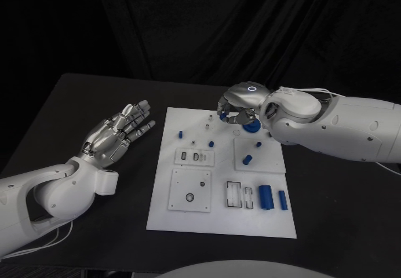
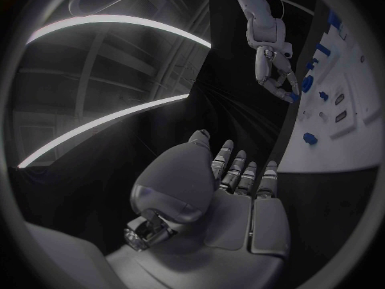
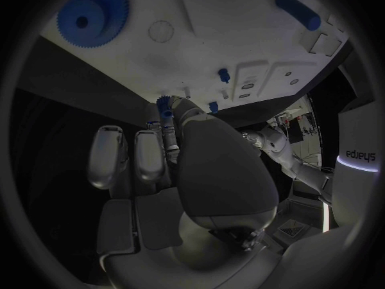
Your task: Assemble the parts on the task board
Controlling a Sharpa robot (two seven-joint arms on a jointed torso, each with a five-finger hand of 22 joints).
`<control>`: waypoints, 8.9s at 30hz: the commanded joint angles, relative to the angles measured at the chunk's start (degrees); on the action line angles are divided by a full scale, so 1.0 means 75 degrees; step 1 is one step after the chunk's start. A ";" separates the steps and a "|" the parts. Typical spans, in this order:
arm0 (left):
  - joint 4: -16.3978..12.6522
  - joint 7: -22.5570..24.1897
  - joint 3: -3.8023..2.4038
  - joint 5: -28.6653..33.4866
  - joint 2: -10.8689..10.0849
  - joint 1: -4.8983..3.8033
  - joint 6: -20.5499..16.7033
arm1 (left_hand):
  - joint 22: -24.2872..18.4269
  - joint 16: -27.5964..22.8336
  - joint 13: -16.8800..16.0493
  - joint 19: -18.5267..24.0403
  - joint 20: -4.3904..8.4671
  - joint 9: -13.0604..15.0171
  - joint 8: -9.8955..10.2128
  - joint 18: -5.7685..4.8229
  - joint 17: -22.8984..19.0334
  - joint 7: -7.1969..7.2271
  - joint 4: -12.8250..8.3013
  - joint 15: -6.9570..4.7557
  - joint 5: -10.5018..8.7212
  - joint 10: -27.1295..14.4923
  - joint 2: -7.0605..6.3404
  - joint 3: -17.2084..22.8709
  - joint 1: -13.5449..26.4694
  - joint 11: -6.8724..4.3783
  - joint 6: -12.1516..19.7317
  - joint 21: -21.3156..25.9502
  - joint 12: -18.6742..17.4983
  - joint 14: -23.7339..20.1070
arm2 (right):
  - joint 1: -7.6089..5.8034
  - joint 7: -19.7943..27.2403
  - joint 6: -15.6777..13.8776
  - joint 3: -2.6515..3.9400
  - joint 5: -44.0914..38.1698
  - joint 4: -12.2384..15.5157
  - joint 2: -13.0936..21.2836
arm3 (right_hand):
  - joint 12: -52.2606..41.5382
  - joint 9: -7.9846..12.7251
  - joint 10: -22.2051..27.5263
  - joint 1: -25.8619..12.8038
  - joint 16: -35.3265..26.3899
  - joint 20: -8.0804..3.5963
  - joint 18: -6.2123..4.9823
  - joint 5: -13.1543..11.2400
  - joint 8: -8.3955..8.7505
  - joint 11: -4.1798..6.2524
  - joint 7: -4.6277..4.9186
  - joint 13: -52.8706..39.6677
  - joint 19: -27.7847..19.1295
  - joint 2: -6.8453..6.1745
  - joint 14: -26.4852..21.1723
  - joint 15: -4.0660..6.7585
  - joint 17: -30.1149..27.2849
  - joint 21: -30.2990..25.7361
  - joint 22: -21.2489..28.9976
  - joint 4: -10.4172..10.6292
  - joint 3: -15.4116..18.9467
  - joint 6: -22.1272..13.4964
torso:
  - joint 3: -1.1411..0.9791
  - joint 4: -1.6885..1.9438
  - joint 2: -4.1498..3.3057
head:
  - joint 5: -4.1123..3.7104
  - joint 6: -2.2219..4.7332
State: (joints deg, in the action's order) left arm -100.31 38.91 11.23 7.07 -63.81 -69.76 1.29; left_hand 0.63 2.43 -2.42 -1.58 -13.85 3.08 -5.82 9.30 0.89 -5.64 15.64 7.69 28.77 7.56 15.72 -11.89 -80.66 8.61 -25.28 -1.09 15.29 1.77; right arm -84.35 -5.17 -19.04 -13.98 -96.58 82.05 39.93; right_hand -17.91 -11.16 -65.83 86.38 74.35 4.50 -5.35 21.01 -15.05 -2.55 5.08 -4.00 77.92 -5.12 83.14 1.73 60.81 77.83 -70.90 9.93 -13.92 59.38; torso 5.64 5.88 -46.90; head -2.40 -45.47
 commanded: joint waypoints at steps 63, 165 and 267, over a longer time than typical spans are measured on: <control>0.0195 0.0502 0.0016 -0.0062 0.0228 -0.0015 0.0310 | 0.0032 0.0170 -0.0003 -0.0039 -0.0222 0.0004 0.0014 0.0132 0.0036 -0.0125 -0.0057 0.0196 0.0156 0.0003 0.0007 0.0116 -0.0228 0.0173 -0.0002 -0.0031 0.0106 0.0072 | 0.0136 0.0124 0.0926 0.0064 0.0400 -0.1281 -0.1153 | 0.0857 -0.0987 0.0388 -0.0180 -0.0309 0.0069 0.0029 -0.0666 0.0507 -0.0202 0.0024 0.0007 -0.0267 -0.0008 -0.0196 -0.0066 -0.0443 -0.0299 0.0267 0.0018 -0.0265 -0.0718 | 0.0020 0.0017 -0.0011 | -0.0044 -0.0092; 0.0239 0.0398 0.0082 -0.0062 0.0076 -0.0012 0.0360 | 0.0050 0.0273 -0.0018 -0.0091 -0.0313 0.0011 0.0003 0.0130 0.0056 -0.0191 -0.0194 0.0298 0.0329 0.0046 0.0028 0.0251 -0.0365 0.0277 -0.0032 -0.0066 0.0212 0.0128 | 0.0216 -0.0592 0.0997 -0.0025 0.0283 0.0223 0.1530 | -0.9612 0.0258 -0.3223 -0.1032 0.2086 0.0074 0.0453 -0.1157 0.1442 0.0184 0.0066 -1.1467 0.0762 -0.0028 0.0914 -0.0037 0.3893 0.0899 -0.2018 0.0446 0.0919 -0.1266 | 0.0036 0.0008 -0.0009 | -0.0137 -0.0242; 0.0386 0.0295 0.0121 -0.0062 0.0229 -0.0009 0.0484 | 0.0063 0.0349 -0.0024 -0.0130 -0.0353 0.0016 -0.0014 0.0117 0.0072 -0.0224 -0.0211 0.0366 0.0341 0.0091 0.0037 0.0301 -0.0373 0.0330 -0.0072 -0.0091 0.0270 0.0182 | 0.0046 -0.0089 0.1086 -0.0015 0.0281 -0.0056 -0.0433 | -0.9612 -0.0341 -0.3223 -0.0763 0.2086 -0.0088 0.0358 -0.0370 0.1526 0.0386 -0.0165 -1.1467 0.0539 0.0006 0.0914 0.0141 0.3893 0.0419 -0.2035 -0.0321 0.0208 -0.3269 | 0.0030 0.0009 -0.0008 | 0.0022 -0.0238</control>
State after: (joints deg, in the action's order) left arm -97.39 38.95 12.17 6.76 -62.21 -69.76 4.05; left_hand 1.01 4.66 -2.53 -2.60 -16.09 3.11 -5.82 9.29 1.36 -7.18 14.07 9.94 31.14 8.28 16.02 -10.00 -83.07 10.52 -25.59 -1.53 17.24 3.20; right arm -84.14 -4.83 -11.44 -14.11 -94.11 81.61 36.64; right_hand -89.85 -13.68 -84.04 80.82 89.83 3.70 -2.24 18.37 -3.59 -0.09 3.84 -74.90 82.41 -4.84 83.89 2.41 74.91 81.29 -74.91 7.43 -12.51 34.35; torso 5.89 5.88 -46.93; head -2.19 -47.28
